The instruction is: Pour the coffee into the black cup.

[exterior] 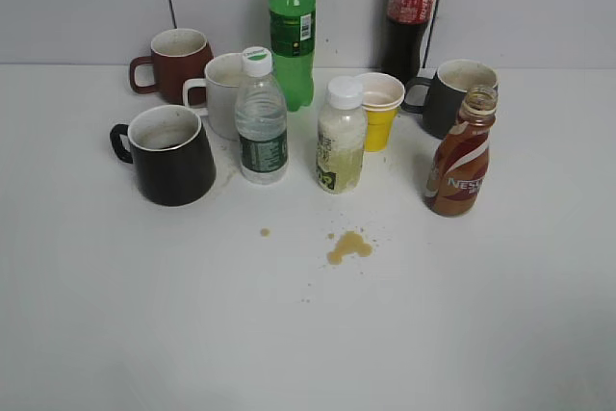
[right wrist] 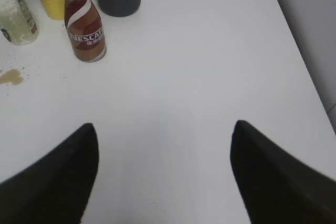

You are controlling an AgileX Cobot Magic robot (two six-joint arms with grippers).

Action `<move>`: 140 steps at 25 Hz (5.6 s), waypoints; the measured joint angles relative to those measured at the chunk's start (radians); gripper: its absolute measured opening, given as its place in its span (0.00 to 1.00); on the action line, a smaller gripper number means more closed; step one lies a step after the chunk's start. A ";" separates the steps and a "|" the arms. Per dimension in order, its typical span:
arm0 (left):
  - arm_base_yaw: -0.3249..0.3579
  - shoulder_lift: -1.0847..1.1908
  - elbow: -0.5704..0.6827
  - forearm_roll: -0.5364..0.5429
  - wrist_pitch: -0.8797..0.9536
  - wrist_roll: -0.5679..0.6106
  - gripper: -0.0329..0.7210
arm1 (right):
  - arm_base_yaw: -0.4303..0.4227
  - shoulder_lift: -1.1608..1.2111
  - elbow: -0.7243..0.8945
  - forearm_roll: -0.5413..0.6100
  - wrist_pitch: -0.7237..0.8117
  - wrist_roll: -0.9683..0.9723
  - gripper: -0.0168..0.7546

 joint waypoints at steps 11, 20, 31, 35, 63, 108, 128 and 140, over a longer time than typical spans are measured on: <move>0.000 0.000 0.000 0.000 0.000 0.000 0.35 | 0.000 0.000 0.000 0.000 0.000 0.000 0.78; 0.000 0.000 0.000 0.000 0.000 0.000 0.35 | 0.000 0.000 0.000 0.000 0.000 0.000 0.78; 0.000 0.000 0.000 0.000 0.000 0.000 0.35 | 0.000 0.000 0.000 0.000 0.000 0.000 0.78; 0.000 0.000 0.000 0.000 0.000 0.000 0.35 | 0.000 0.000 0.000 0.000 0.000 0.000 0.78; -0.069 0.342 0.063 0.176 -0.838 0.000 0.35 | 0.047 0.417 -0.029 0.081 -0.571 -0.115 0.78; 0.052 2.101 -0.039 0.398 -2.251 -0.033 0.45 | 0.248 1.560 0.210 0.042 -1.910 -0.041 0.78; 0.052 2.206 -0.304 0.543 -2.087 -0.022 0.45 | 0.250 1.647 0.212 0.042 -2.034 -0.047 0.78; 0.042 2.325 -0.471 0.595 -2.131 -0.080 0.24 | 0.250 1.659 0.213 0.068 -2.036 -0.093 0.78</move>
